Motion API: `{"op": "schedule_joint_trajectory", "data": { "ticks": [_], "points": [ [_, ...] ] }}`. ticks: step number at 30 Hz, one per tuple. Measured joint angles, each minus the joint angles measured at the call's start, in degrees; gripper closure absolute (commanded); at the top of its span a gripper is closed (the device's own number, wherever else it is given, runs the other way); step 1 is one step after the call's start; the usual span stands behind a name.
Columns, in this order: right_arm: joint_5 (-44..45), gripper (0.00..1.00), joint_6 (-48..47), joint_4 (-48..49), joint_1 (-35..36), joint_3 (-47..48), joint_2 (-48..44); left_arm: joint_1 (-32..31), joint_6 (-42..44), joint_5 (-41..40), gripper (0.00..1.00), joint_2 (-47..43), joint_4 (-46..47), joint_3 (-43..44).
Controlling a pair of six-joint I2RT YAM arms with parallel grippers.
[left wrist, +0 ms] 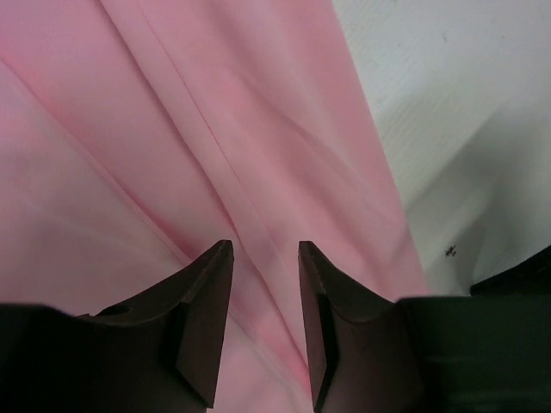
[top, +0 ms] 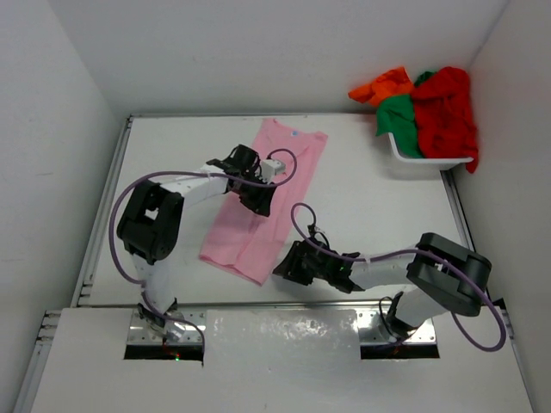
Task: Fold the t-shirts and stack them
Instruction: Rotate the tshirt 90 degrees
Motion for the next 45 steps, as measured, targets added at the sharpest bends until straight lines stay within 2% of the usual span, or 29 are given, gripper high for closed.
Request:
{"op": "schedule_joint_trajectory", "data": {
  "ticks": [6, 15, 18, 19, 22, 26, 30, 33, 34, 37, 41, 45],
  "points": [
    [-1.0, 0.58, 0.2, 4.7, 0.0, 0.3, 2.9, -2.2, -2.6, -3.6, 0.65, 2.3, 1.5, 2.7],
    [-1.9, 0.55, -0.5, 5.3, 0.0, 0.9, 3.6, -2.9, -4.3, -7.5, 0.69, 6.9, 3.0, 3.1],
    [-2.9, 0.55, -1.6, 5.1, 0.0, 2.8, 5.2, -3.0, -4.7, -8.1, 0.78, 8.1, 2.8, 4.0],
    [-3.1, 0.55, -1.8, 5.1, 0.0, 3.3, 5.7, -3.0, -4.7, -8.4, 0.87, 8.2, 2.8, 4.4],
    [-3.8, 0.56, -1.8, 5.2, 0.0, 3.7, 6.4, -3.0, -4.8, -9.0, 1.0, 8.3, 2.8, 4.6],
    [-4.6, 0.58, -0.9, 6.0, 0.0, 3.7, 7.2, -3.1, -4.6, -10.0, 1.0, 8.2, 2.4, 4.6],
    [-5.5, 0.65, 0.9, 8.4, 0.0, 4.3, 9.6, -3.1, -4.5, -11.1, 1.0, 8.2, 2.3, 4.6],
    [-6.1, 0.69, 2.7, 10.4, -0.2, 4.3, 11.2, -3.1, -4.3, -11.7, 0.87, 8.1, 2.2, 4.6],
    [-6.2, 0.75, 3.3, 11.0, -0.3, 4.3, 11.6, -3.1, -4.1, -11.6, 0.73, 8.0, 2.2, 4.6],
    [-6.1, 0.86, 4.7, 11.9, -0.5, 3.9, 12.4, -3.1, -3.6, -11.2, 0.6, 8.0, 1.8, 4.6],
    [-6.0, 1.0, 5.9, 12.3, -0.9, 3.8, 13.2, -3.1, -3.3, -10.6, 0.57, 7.9, 1.0, 4.6],
    [-6.1, 1.0, 6.4, 12.9, -1.1, 3.6, 13.4, -3.1, -2.6, -10.6, 0.53, 7.4, -1.9, 6.1]
  ]
}}
